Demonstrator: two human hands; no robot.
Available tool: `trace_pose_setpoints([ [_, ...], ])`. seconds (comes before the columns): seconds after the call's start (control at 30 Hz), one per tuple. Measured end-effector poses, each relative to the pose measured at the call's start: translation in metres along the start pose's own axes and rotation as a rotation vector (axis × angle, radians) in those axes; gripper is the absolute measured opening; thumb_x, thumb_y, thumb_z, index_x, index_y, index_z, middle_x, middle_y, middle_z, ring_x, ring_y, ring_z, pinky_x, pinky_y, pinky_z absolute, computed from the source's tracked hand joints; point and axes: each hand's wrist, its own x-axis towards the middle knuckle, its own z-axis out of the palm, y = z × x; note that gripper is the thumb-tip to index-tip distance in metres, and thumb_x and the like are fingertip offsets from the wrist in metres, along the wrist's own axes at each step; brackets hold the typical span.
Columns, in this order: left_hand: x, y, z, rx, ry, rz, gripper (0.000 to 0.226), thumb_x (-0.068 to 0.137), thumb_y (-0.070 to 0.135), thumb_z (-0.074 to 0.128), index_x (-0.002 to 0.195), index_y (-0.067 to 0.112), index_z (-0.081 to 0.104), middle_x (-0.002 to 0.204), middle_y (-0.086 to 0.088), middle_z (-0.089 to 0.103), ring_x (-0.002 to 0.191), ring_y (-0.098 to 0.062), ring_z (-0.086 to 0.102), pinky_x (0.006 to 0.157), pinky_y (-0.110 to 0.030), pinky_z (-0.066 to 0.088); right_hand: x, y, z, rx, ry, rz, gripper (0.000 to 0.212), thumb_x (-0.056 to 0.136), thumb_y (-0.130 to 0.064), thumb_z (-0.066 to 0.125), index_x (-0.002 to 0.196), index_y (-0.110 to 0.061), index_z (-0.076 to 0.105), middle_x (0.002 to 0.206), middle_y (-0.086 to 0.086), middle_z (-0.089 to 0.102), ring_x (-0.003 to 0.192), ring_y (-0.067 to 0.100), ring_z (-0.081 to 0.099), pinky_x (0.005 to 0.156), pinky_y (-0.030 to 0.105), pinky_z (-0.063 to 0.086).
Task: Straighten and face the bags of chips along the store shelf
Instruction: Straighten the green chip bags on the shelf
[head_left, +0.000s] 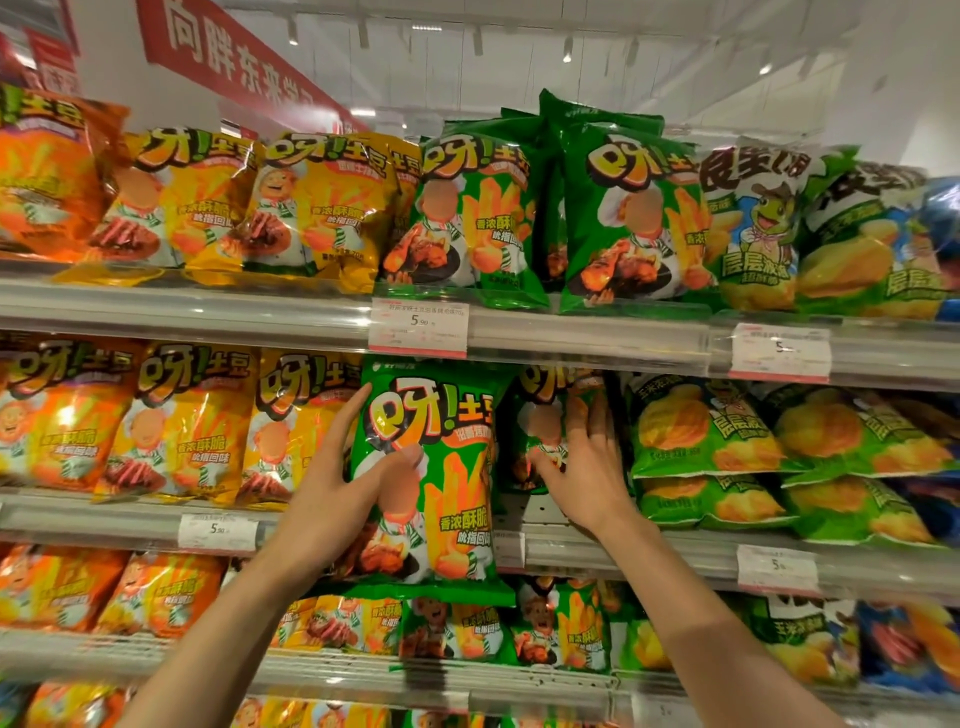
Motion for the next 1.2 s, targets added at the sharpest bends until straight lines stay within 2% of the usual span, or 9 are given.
trace_pose_setpoints([
  [0.13, -0.004, -0.002, 0.014, -0.046, -0.016, -0.003, 0.077, 0.079, 0.052, 0.072, 0.140, 0.068, 0.029, 0.157, 0.015, 0.033, 0.135, -0.061, 0.031, 0.102, -0.072, 0.035, -0.026, -0.010, -0.025, 0.343, -0.016, 0.007, 0.064, 0.102, -0.039, 0.045, 0.157, -0.023, 0.016, 0.165, 0.002, 0.008, 0.152, 0.017, 0.005, 0.123, 0.037, 0.011],
  [0.3, 0.000, 0.001, 0.064, -0.039, 0.009, 0.099, 0.083, 0.082, 0.054, 0.069, 0.149, 0.058, 0.020, 0.139, 0.044, 0.023, 0.130, 0.019, 0.028, 0.109, -0.025, 0.030, -0.071, -0.020, -0.051, 0.740, -0.159, 0.052, 0.037, 0.099, -0.051, 0.045, 0.130, -0.068, 0.034, 0.141, -0.030, 0.045, 0.133, -0.009, 0.039, 0.114, 0.033, 0.036],
  [0.43, 0.017, 0.010, 0.099, 0.027, 0.025, 0.099, 0.086, 0.086, 0.056, 0.067, 0.154, 0.049, 0.014, 0.148, 0.033, 0.022, 0.135, 0.009, 0.018, 0.109, -0.024, 0.024, -0.080, -0.007, -0.056, 0.787, -0.112, 0.070, 0.057, 0.086, -0.072, 0.041, 0.139, -0.067, 0.022, 0.151, -0.023, 0.037, 0.140, -0.002, 0.033, 0.117, 0.043, 0.034],
  [0.57, 0.041, 0.015, 0.120, 0.056, 0.029, 0.121, 0.088, 0.089, 0.057, 0.063, 0.158, 0.036, 0.012, 0.162, 0.014, 0.023, 0.147, -0.007, 0.023, 0.112, -0.028, 0.028, -0.077, -0.003, -0.057, 0.687, -0.101, 0.009, 0.065, 0.096, -0.054, 0.047, 0.147, -0.062, 0.007, 0.159, -0.030, 0.015, 0.146, -0.006, 0.014, 0.122, 0.039, 0.023],
  [0.67, 0.056, 0.017, 0.132, 0.132, -0.026, 0.102, 0.087, 0.093, 0.057, 0.056, 0.159, 0.029, 0.007, 0.121, 0.003, 0.061, 0.104, -0.005, 0.057, 0.082, -0.023, 0.043, -0.071, -0.006, -0.053, 0.574, -0.095, -0.008, 0.070, 0.100, -0.045, 0.046, 0.152, -0.053, -0.001, 0.162, -0.026, 0.004, 0.148, -0.003, 0.008, 0.121, 0.031, 0.020],
  [0.73, 0.060, 0.017, 0.135, 0.199, -0.079, 0.111, 0.088, 0.094, 0.059, 0.051, 0.160, 0.028, 0.003, 0.073, 0.001, 0.058, 0.058, -0.002, 0.051, 0.057, -0.024, 0.041, -0.067, -0.006, -0.048, 0.540, -0.069, 0.007, 0.070, 0.101, -0.043, 0.045, 0.153, -0.050, -0.001, 0.162, -0.024, 0.001, 0.147, -0.005, 0.007, 0.119, 0.027, 0.020],
  [0.77, 0.062, 0.016, 0.134, 0.227, -0.107, 0.119, 0.088, 0.094, 0.060, 0.050, 0.160, 0.029, 0.001, 0.074, -0.002, 0.060, 0.055, 0.001, 0.049, 0.056, -0.023, 0.041, -0.066, -0.005, -0.046, 0.528, -0.051, 0.013, 0.070, 0.102, -0.042, 0.044, 0.154, -0.048, -0.001, 0.162, -0.025, 0.000, 0.145, -0.008, 0.006, 0.118, 0.024, 0.020],
  [0.87, 0.061, 0.007, 0.127, 0.335, -0.128, 0.187, 0.085, 0.095, 0.062, 0.047, 0.160, 0.035, 0.000, 0.155, 0.000, 0.040, 0.112, 0.003, 0.054, 0.089, -0.022, 0.039, -0.068, -0.002, -0.042, 0.489, 0.016, 0.012, 0.067, 0.103, -0.036, 0.042, 0.154, -0.047, 0.000, 0.162, -0.024, 0.000, 0.133, -0.019, 0.006, 0.107, 0.011, 0.018],
  [1.2, 0.068, -0.019, 0.133, 0.367, -0.083, 0.378, 0.069, 0.102, 0.037, 0.051, 0.158, 0.035, 0.011, 0.161, 0.003, 0.030, 0.146, -0.009, 0.027, 0.112, -0.026, 0.030, -0.072, 0.008, -0.039, 0.417, -0.082, -0.104, 0.071, 0.101, -0.046, 0.042, 0.145, -0.063, -0.010, 0.155, -0.034, -0.025, 0.148, -0.005, -0.009, 0.121, 0.033, 0.019],
])
